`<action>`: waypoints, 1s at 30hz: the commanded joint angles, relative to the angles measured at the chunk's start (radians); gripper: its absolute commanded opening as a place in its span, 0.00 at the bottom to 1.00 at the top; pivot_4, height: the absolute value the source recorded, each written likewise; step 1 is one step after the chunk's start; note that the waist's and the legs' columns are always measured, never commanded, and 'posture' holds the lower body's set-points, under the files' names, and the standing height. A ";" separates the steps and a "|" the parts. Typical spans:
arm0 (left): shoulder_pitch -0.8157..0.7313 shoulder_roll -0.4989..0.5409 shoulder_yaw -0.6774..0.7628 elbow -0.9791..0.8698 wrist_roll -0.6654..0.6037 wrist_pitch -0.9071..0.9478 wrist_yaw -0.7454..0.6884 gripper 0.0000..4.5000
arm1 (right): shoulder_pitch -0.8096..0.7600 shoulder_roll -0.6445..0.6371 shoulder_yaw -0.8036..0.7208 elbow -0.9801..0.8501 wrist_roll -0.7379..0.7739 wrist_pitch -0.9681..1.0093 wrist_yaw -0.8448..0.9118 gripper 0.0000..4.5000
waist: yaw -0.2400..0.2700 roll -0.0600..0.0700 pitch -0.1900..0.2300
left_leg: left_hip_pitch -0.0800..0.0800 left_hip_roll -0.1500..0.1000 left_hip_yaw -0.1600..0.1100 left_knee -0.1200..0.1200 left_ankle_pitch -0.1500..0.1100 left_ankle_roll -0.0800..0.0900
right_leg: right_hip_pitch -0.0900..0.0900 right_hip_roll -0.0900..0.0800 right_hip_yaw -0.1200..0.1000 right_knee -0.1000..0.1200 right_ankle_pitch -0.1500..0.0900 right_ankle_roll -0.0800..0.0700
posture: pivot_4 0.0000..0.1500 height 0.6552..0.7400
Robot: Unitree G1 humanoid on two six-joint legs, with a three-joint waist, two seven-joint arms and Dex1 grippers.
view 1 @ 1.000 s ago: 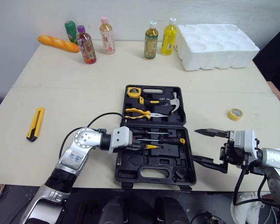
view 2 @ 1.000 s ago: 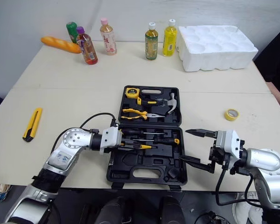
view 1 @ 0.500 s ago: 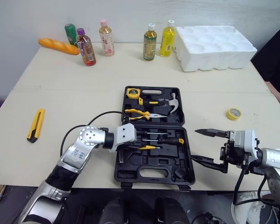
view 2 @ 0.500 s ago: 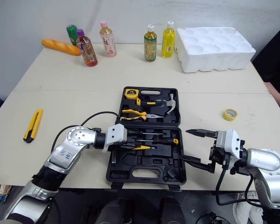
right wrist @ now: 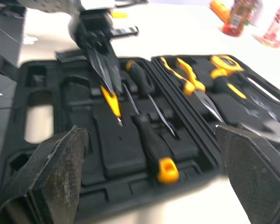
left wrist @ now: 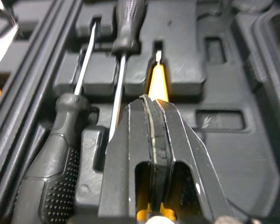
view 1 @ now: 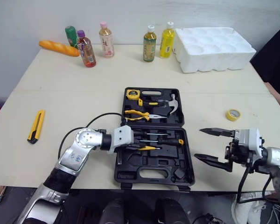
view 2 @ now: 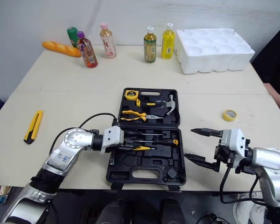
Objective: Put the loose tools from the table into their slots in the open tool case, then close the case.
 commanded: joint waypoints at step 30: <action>0.631 0.232 1.140 0.406 -0.172 -0.227 0.441 0.99 | 0.025 -0.184 -0.429 1.126 -0.129 -0.573 -0.175 1.00 | -0.033 0.002 0.003 | 0.002 -0.003 0.001 -0.011 -0.006 -0.006 | -0.003 -0.007 0.000 -0.004 0.000 -0.001 | 1.00 1.00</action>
